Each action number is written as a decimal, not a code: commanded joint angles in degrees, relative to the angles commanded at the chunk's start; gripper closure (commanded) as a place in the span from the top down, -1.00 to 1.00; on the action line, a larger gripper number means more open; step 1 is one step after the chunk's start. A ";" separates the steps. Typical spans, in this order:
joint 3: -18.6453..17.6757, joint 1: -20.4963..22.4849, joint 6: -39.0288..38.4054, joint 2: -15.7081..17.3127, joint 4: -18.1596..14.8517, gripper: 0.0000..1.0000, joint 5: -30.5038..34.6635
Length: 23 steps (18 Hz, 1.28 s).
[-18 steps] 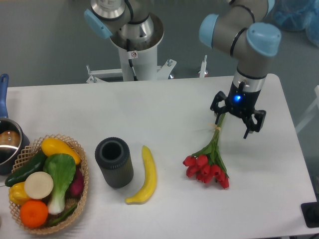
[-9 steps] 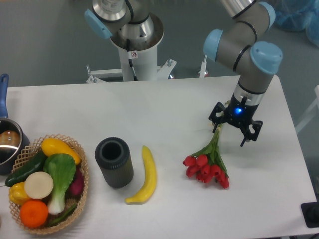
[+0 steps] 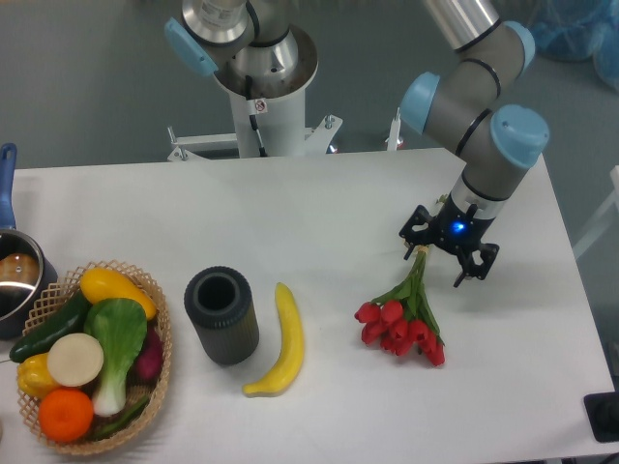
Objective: Pick up the flowers from the table
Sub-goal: 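Move the open gripper down toward the red tulip stems, then lower the gripper around the tulip stems below the flower heads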
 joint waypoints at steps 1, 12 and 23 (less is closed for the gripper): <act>0.00 -0.09 0.00 -0.26 0.00 1.00 0.09; 0.62 -1.32 0.00 -2.73 0.35 1.00 -0.53; 0.53 -2.37 0.00 -3.61 0.35 0.77 -0.44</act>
